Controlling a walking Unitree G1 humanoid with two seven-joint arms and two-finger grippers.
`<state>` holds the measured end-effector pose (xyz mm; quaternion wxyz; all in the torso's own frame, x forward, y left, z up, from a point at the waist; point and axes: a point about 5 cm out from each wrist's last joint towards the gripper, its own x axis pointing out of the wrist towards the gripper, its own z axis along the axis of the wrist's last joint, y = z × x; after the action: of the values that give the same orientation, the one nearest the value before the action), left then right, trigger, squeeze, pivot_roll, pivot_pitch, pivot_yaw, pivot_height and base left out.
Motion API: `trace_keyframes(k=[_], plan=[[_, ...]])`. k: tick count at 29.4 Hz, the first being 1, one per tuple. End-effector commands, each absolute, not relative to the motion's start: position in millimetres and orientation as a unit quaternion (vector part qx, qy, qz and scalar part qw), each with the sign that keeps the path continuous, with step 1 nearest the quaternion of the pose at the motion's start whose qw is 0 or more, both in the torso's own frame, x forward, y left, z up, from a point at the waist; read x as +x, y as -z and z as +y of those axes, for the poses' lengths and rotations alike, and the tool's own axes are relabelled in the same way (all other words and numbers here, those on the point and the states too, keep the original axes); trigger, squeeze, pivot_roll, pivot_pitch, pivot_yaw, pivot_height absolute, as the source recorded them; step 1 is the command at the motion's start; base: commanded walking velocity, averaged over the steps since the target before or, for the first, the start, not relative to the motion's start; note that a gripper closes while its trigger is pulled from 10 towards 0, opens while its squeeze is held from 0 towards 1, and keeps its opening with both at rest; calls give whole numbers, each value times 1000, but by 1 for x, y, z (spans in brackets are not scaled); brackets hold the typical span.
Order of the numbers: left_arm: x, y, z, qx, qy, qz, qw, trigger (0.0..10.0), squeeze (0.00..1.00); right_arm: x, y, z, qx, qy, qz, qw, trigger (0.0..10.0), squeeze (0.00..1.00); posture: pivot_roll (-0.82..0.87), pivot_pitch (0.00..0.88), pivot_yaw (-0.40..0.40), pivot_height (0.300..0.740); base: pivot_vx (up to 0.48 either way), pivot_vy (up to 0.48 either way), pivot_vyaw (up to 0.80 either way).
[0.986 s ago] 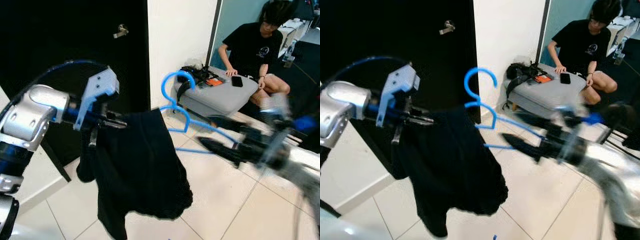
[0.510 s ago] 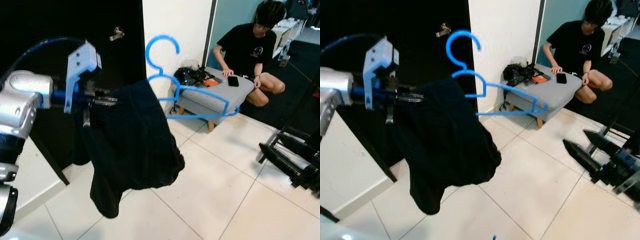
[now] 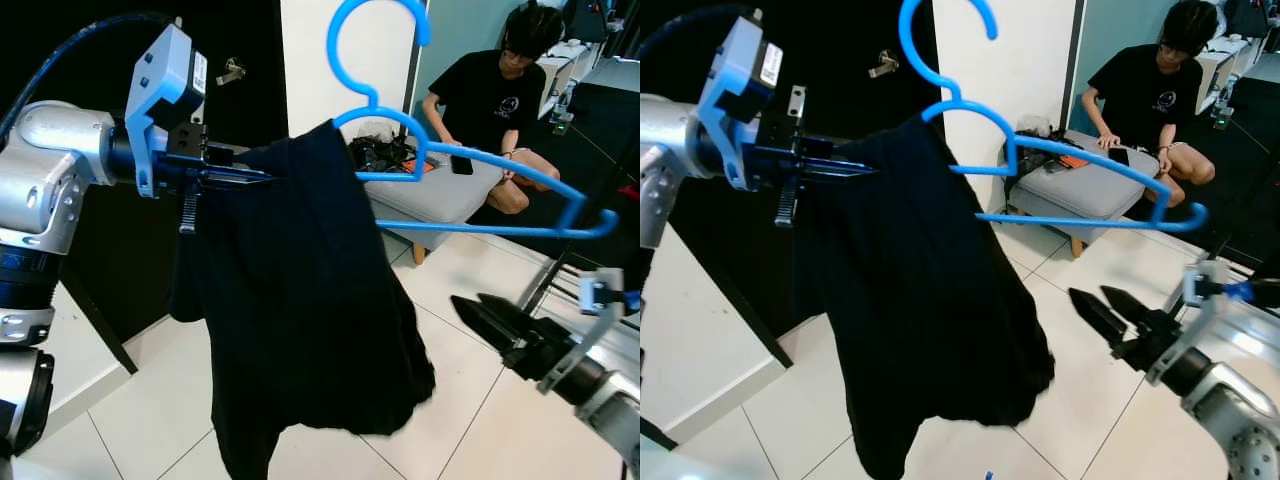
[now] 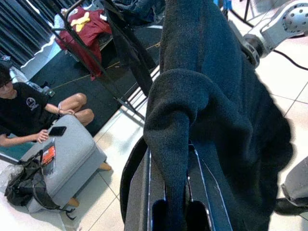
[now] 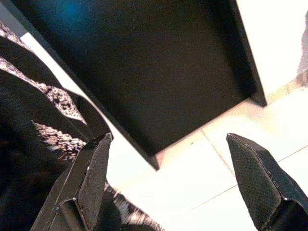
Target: Hang hanger
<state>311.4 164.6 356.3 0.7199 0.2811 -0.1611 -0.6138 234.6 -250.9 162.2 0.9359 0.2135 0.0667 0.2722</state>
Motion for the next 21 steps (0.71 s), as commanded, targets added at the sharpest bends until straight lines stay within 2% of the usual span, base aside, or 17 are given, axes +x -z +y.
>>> trace_keyframes(k=[1, 3, 5, 8, 9, 15, 21], plan=[[307, -366, 157, 294, 620, -187, 703, 9647, 0, 236, -158, -236, 206, -295, 90, 928, 10000, 0, -19, 0, 37, 740, 0, 0, 0], [307, -366, 157, 294, 620, -187, 703, 9647, 0, 236, -158, -236, 206, -295, 90, 928, 10000, 0, -19, 0, 37, 740, 0, 0, 0], [307, -367, 148, 297, 624, -198, 695, 10000, 0, 234, -156, -209, 194, -354, 109, 909, 10000, 0, -18, 0, 36, 740, 0, 0, 0], [306, -367, 145, 297, 626, -201, 693, 10000, 0, 233, -155, -200, 189, -377, 111, 900, 10000, 0, -18, 0, 36, 740, 0, 0, 0], [306, -366, 143, 297, 628, -201, 690, 10000, 0, 231, -163, -191, 200, -407, 88, 887, 10000, 0, -14, 0, 41, 740, 0, 0, 0], [305, -364, 141, 297, 633, -199, 686, 10000, 0, 224, -183, -183, 232, -455, 32, 859, 10000, 0, -14, 0, 44, 740, 0, 0, 0], [304, -364, 140, 298, 635, -199, 685, 10000, 0, 220, -188, -185, 238, -460, 21, 855, 10000, 0, -16, 0, 49, 740, 0, 0, 0]])
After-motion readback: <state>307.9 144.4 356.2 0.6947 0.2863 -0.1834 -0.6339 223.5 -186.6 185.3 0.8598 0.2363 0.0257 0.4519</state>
